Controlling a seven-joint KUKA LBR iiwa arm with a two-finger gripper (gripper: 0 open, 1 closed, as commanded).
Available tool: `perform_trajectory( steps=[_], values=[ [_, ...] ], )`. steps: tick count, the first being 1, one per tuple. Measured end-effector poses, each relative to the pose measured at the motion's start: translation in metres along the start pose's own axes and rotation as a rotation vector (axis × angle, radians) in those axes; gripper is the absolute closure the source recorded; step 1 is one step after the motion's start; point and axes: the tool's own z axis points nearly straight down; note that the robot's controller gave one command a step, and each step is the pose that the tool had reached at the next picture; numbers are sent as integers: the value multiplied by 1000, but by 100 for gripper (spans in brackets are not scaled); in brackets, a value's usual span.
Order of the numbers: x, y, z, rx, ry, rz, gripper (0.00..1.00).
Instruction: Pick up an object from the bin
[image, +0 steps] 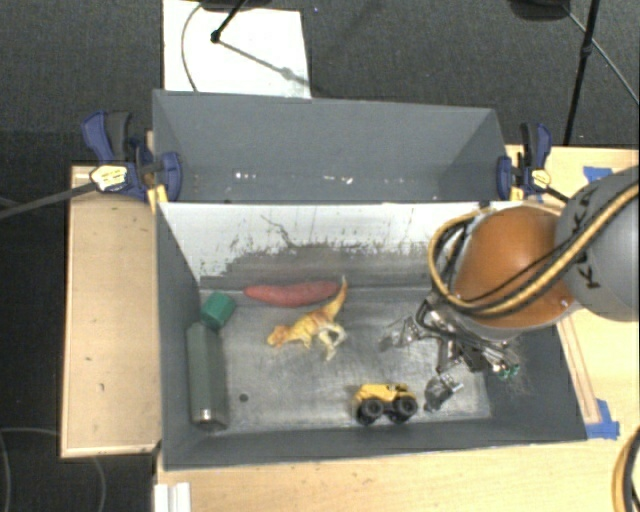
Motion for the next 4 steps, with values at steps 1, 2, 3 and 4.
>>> perform_trajectory(
  steps=[1, 2, 3, 4],
  values=[
    [8, 17, 24, -1, 10, -99, 0],
    [-10, 55, 31, 0, 0, -152, 100],
    [-10, 55, 32, 0, 0, -154, 0],
    [-10, 55, 32, 0, 0, -154, 0]
  ],
)
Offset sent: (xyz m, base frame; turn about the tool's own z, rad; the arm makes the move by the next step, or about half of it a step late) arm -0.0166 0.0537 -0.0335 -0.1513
